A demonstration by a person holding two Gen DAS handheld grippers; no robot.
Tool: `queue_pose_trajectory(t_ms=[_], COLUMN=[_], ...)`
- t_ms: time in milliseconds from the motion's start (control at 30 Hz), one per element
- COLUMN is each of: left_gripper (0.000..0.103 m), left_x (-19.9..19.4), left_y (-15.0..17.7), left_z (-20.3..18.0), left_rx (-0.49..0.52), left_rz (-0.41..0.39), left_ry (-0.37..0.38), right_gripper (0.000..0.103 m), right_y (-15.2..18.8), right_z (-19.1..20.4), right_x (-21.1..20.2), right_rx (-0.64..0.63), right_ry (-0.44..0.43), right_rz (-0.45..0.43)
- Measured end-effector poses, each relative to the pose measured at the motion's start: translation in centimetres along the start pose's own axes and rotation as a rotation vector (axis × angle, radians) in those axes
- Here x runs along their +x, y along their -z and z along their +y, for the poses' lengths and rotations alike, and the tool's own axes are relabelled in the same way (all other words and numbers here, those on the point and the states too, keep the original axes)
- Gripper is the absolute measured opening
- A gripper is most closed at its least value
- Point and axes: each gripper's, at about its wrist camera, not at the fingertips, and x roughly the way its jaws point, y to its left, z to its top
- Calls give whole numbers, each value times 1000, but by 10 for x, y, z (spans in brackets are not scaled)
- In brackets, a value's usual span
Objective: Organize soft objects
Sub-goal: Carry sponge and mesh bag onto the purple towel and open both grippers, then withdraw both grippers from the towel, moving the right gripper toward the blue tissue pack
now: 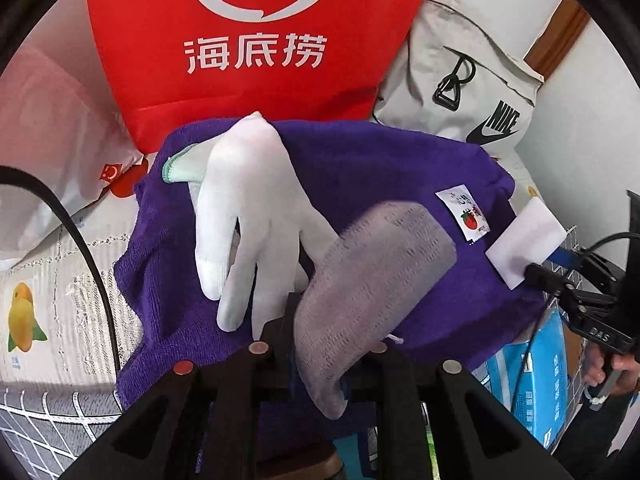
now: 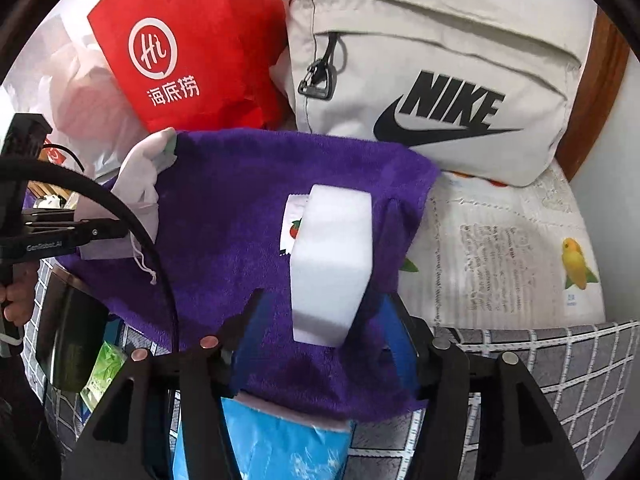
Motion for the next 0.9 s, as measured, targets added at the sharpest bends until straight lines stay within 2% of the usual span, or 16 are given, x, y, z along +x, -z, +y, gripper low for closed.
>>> queue_pose_trajectory(t_ms=[133, 200, 367, 633, 733, 900], left_gripper=[37, 53, 73, 74, 74, 74], left_x=[4, 4, -15, -47, -61, -82], left_y=[-3, -3, -1, 8, 24, 55], left_z=[-4, -9, -13, -8, -4, -3], left_rx=[5, 19, 35, 19, 2, -10], left_rz=[15, 15, -49, -87, -109, -129], left_ry=[-20, -69, -146, -185, -167, -178], right_gripper=[58, 58, 58, 58, 58, 58], right_y=[3, 5, 9, 21, 33, 60], right_z=[-3, -4, -4, 2, 11, 33], right_x=[-10, -12, -18, -50, -67, -92], right_rx=[10, 8, 16, 21, 14, -10], right_ry=[-6, -10, -6, 2, -15, -25], right_rz=[-19, -22, -31, -75, -97, -122])
